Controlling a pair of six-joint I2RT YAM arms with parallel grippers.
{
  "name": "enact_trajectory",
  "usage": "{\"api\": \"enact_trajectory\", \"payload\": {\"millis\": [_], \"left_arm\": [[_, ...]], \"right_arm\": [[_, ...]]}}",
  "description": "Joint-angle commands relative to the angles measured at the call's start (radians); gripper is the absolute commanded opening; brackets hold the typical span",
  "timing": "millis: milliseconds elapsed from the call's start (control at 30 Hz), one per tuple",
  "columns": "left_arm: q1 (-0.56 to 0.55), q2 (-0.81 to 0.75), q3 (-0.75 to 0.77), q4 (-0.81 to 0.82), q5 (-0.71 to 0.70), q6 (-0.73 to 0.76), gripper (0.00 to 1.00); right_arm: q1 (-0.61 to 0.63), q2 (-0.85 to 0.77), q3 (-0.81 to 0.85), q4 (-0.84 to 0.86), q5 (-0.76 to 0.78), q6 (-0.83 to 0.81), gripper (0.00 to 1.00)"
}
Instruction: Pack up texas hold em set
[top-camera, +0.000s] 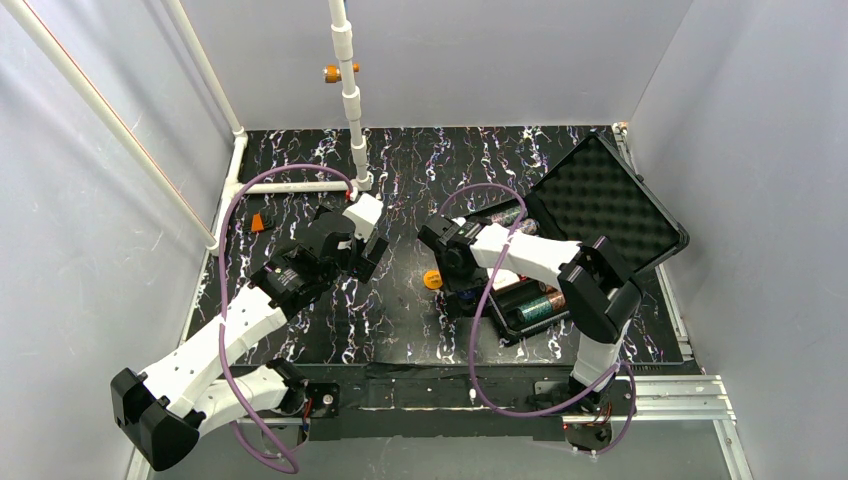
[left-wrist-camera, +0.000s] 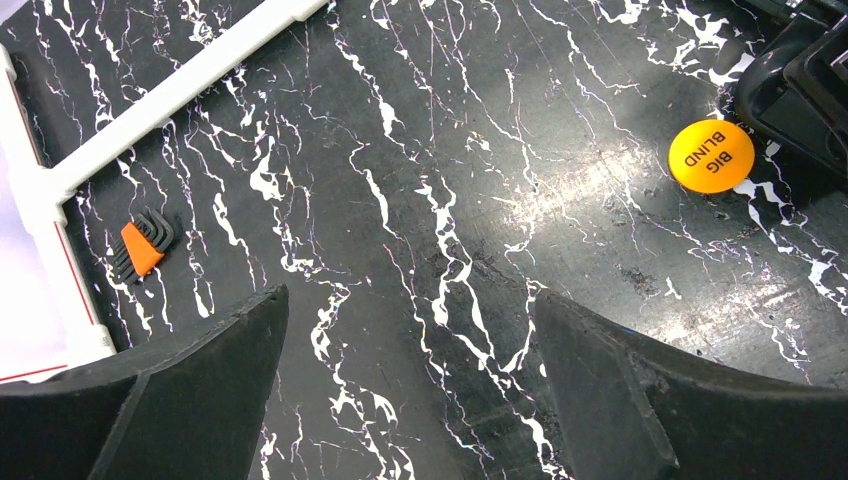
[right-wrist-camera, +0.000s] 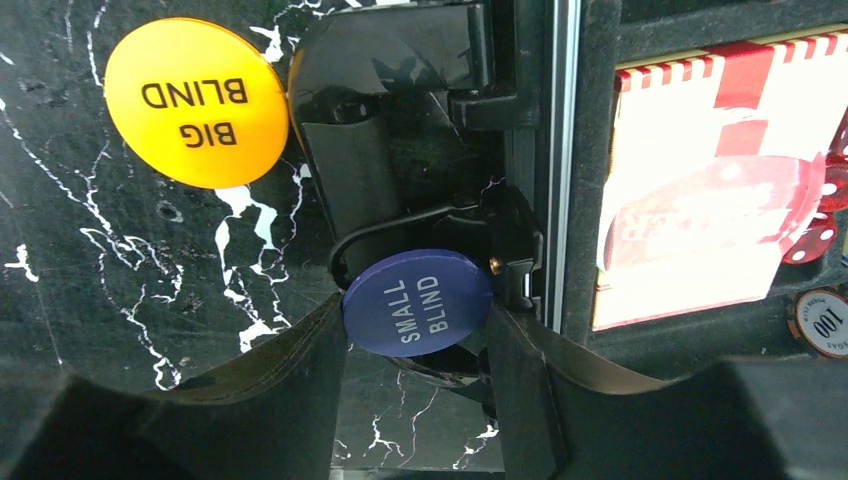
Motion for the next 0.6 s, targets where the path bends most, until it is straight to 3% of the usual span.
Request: {"api": "enact_trajectory", "payload": {"millis": [0,567], "left_arm": [[0.004,-0.012,-0.003,-0.003,0.003,0.006,0.92],[0.005,-0.014,-0.006,-0.003,-0.002,0.004,0.92]], "right_arm": [[-0.003,-0.053,0.054,-0.015,-0.006,-0.009,0.45],[-0.002,-0.117,0.097,0.034,-0.145,-0.07,0.45]]}}
